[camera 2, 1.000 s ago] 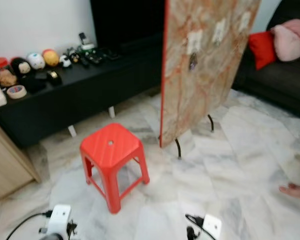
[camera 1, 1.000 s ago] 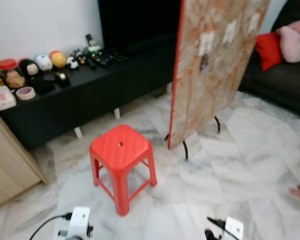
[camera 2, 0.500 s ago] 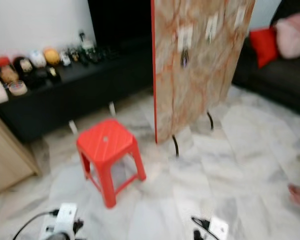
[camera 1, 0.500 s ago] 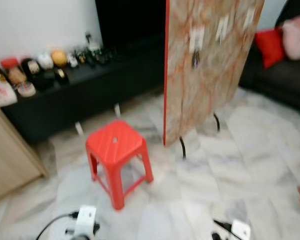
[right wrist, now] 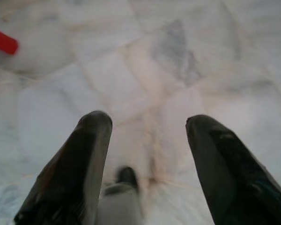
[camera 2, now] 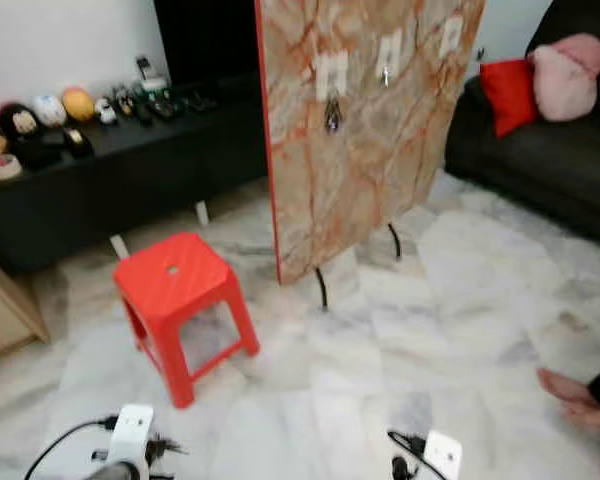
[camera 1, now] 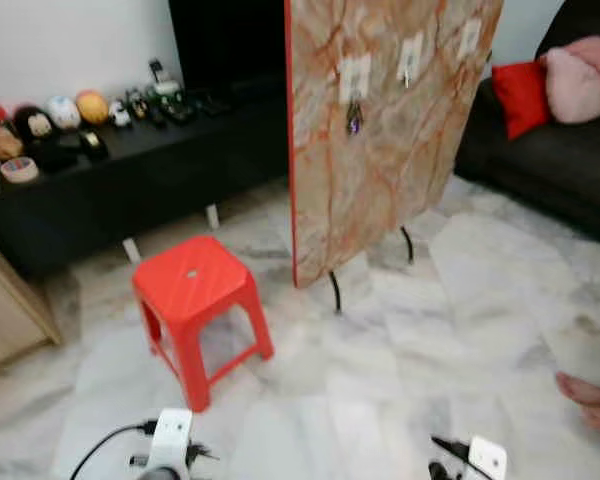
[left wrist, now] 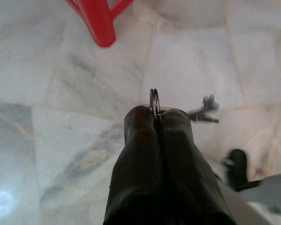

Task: Hang keys on a hook

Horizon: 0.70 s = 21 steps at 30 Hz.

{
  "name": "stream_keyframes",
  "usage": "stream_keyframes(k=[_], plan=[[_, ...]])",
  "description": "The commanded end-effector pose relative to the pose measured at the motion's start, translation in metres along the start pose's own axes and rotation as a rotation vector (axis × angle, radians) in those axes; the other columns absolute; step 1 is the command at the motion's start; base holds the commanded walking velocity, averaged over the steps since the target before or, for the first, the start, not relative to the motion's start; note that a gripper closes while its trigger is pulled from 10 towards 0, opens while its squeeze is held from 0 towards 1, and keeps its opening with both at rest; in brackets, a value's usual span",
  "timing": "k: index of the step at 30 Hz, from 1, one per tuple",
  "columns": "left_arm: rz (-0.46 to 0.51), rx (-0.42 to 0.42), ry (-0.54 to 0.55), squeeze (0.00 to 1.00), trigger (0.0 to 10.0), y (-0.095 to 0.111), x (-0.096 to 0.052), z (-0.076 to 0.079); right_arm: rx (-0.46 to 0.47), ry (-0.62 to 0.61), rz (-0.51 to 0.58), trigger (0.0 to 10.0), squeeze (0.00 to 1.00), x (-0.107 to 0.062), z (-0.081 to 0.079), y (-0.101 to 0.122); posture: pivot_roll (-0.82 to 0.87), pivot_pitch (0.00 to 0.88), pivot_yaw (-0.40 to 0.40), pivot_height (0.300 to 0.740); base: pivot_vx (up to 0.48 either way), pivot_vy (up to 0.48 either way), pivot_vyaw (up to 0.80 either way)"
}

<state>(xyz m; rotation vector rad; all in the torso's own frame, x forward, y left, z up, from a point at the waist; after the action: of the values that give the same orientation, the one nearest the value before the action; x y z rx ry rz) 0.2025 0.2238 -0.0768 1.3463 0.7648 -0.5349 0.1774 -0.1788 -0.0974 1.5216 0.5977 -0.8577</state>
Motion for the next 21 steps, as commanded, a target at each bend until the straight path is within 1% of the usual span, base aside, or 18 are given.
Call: stream_keyframes(k=[1,7,11,17,21], plan=[[0.003,0.001,-0.005,0.00,10.0,0.002,0.001,0.003,-0.009,-0.016,-0.010,10.0,0.00,-0.001,0.007,-0.003,0.00,0.000,-0.053,0.740,0.000,-0.322,0.00],[-0.008,-0.003,-0.016,0.00,10.0,-0.004,0.001,0.010,-0.019,-0.023,-0.032,10.0,0.00,-0.002,0.013,-0.009,-0.01,0.000,-0.049,0.740,0.000,-0.325,0.00],[-0.002,-0.003,-0.023,0.00,10.0,0.001,0.002,0.013,-0.022,-0.029,-0.036,10.0,0.00,-0.002,0.018,-0.007,-0.01,0.000,-0.050,0.740,0.000,-0.327,0.00],[0.014,0.008,-0.036,0.00,10.0,0.008,0.004,0.015,-0.026,-0.010,-0.016,10.0,0.00,0.000,0.013,-0.001,-0.01,0.000,-0.048,0.740,0.000,-0.327,0.00],[0.014,0.007,-0.033,0.00,10.0,0.009,0.004,0.015,-0.033,-0.008,-0.024,10.0,0.00,-0.001,0.013,-0.003,-0.01,0.000,-0.049,0.740,0.000,-0.324,0.00]])
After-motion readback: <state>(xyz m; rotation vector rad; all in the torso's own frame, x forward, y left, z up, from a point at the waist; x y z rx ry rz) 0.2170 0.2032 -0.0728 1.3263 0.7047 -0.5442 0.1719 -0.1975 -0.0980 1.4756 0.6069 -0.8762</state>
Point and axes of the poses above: a point about 5 cm out from each wrist's last joint towards the gripper, its own x axis pointing out of the wrist towards the gripper, its own y axis along the axis of the wrist's last joint, z = x × y, the point moved 1 cm from there along x, pointing out of the wrist towards the gripper, and after that the axes turned 14 degrees about -x, right-handed, at the moved point
